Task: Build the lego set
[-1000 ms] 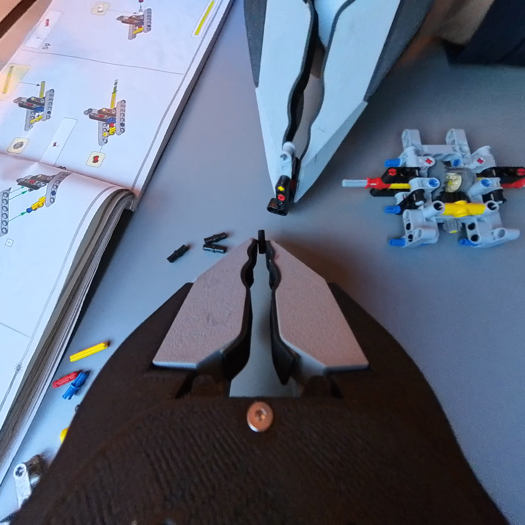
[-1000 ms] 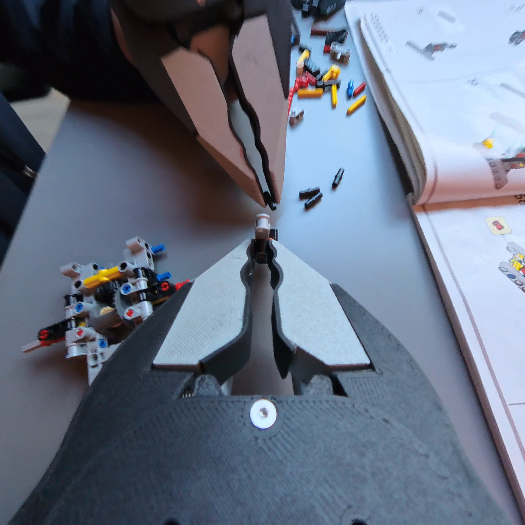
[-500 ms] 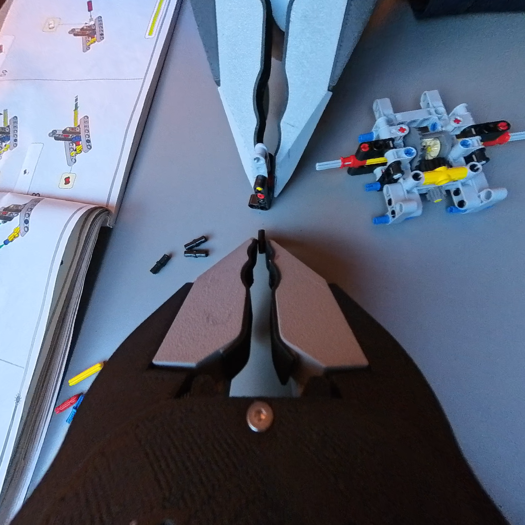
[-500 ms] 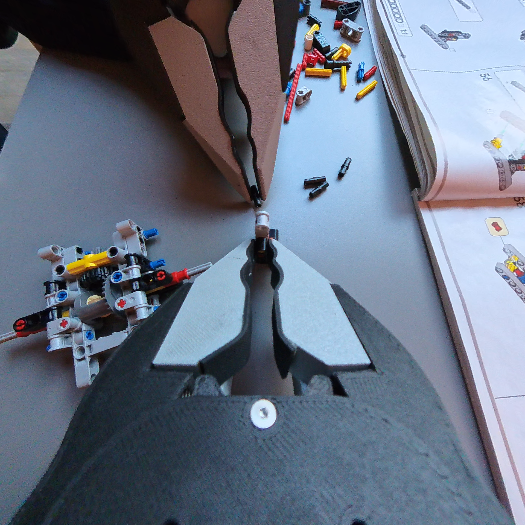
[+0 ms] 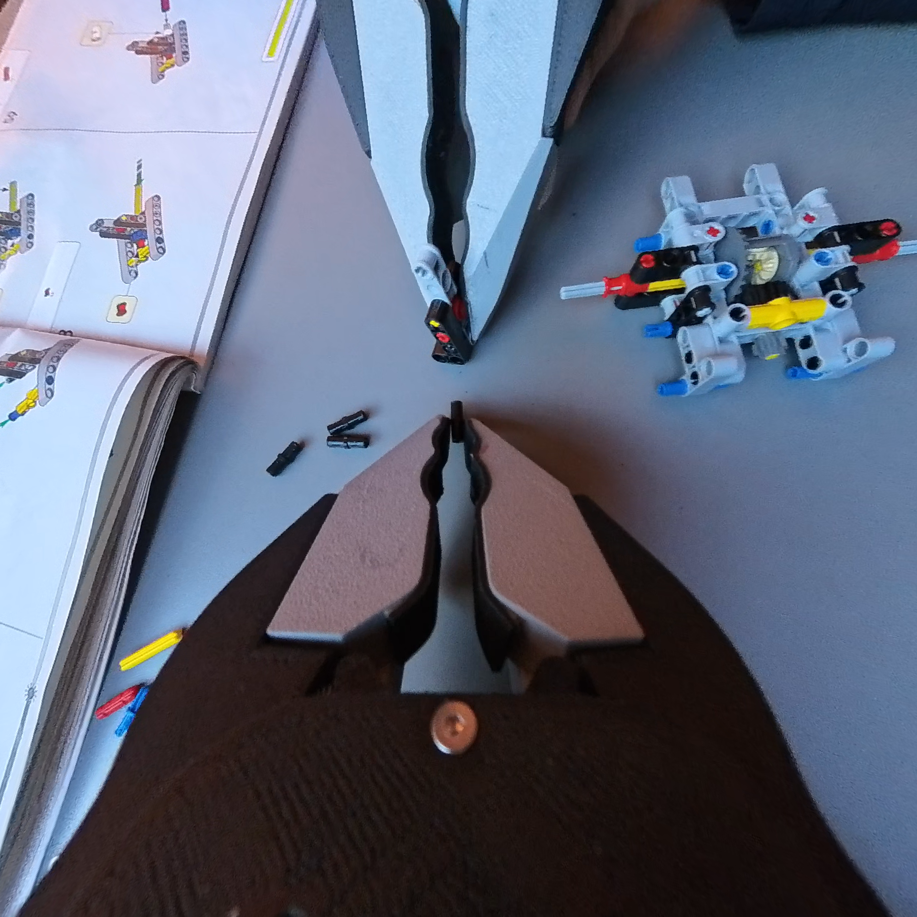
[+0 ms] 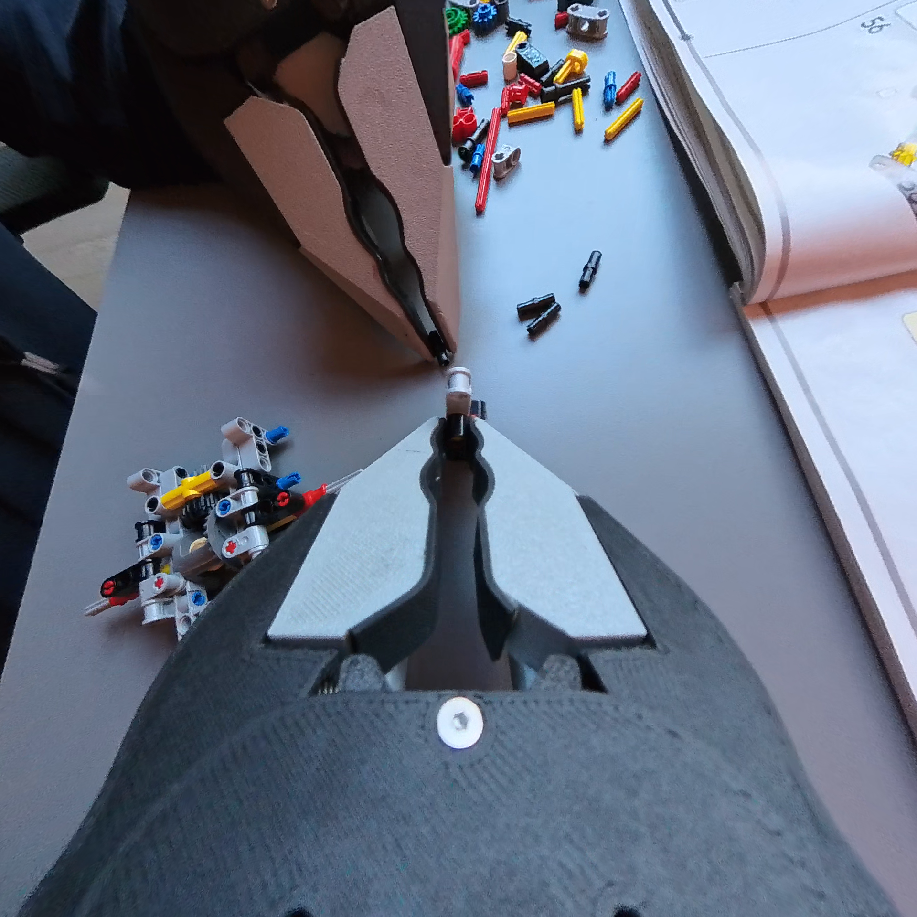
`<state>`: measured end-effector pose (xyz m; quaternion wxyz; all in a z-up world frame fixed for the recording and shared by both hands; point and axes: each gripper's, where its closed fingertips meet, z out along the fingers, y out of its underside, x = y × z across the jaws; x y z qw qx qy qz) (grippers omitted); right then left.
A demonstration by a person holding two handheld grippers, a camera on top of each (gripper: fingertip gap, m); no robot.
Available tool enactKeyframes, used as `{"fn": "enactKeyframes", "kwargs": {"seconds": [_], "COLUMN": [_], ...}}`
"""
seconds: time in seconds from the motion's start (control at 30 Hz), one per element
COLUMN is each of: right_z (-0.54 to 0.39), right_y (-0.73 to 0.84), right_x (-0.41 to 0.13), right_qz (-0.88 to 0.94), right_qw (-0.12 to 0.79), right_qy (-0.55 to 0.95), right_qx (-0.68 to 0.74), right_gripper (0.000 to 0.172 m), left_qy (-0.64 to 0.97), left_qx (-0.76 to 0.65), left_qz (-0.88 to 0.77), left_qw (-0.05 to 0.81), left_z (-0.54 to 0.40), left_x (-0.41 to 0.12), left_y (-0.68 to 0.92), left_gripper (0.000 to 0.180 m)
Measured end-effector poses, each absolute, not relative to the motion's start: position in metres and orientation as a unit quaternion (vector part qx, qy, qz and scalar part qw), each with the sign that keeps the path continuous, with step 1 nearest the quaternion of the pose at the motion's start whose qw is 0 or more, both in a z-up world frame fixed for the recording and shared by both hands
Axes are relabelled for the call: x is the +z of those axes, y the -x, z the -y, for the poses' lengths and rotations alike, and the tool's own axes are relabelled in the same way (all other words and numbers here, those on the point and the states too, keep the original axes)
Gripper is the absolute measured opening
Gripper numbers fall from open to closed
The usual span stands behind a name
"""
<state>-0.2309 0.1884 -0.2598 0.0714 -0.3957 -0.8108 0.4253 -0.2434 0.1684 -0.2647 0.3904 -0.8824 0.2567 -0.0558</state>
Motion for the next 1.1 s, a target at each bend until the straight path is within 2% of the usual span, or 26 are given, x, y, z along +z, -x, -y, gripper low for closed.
{"fn": "enactKeyframes", "kwargs": {"seconds": [0.8,0.93,1.1], "right_z": [-0.187,-0.182,-0.176], "right_y": [0.23,0.227,0.223], "right_x": [-0.259,-0.246,-0.245], "right_qz": [0.804,0.793,0.793], "right_qw": [0.052,0.056,0.027], "right_qy": [0.402,0.38,0.374], "right_qx": [0.435,0.472,0.481], "right_gripper": [0.005,0.004,0.004], "left_qy": [0.888,0.886,0.878], "left_qx": [-0.08,-0.092,-0.126], "left_qz": [-0.239,-0.243,-0.25], "left_qw": [0.385,0.383,0.389], "left_z": [-0.169,-0.167,-0.164], "left_x": [-0.265,-0.264,-0.26], "left_y": [0.245,0.243,0.236], "left_gripper": [0.003,0.003,0.003]}}
